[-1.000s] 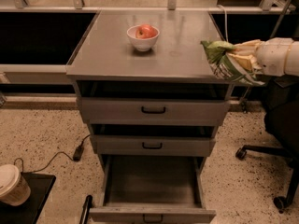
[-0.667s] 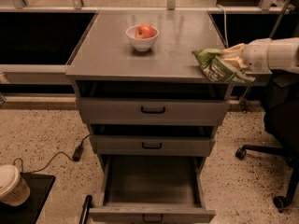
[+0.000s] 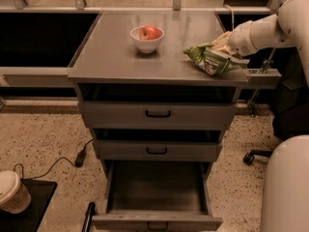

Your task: Pick green jalapeno chip bag from bottom drawer and place on counter

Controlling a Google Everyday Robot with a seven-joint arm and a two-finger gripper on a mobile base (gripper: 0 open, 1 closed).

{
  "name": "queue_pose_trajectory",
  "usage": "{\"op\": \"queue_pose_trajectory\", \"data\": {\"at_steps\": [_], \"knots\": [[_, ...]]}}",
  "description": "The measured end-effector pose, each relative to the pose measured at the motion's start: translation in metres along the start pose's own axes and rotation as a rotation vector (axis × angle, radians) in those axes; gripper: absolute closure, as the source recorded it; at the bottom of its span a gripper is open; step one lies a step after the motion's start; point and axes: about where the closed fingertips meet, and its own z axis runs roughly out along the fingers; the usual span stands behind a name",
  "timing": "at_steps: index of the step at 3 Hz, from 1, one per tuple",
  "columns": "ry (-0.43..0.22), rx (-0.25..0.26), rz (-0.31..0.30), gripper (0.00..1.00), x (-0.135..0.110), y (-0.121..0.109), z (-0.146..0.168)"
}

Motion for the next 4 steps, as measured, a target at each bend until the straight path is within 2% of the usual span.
{"op": "queue_pose_trajectory", "data": {"at_steps": [1, 2, 4], "knots": [[0.000, 0.000, 0.000, 1.00, -0.0001, 0.0000, 0.0002], [0.000, 0.000, 0.000, 0.81, -0.0001, 0.0000, 0.0003], [-0.001, 0.000, 0.000, 0.34, -0.0001, 0.0001, 0.0004]]}}
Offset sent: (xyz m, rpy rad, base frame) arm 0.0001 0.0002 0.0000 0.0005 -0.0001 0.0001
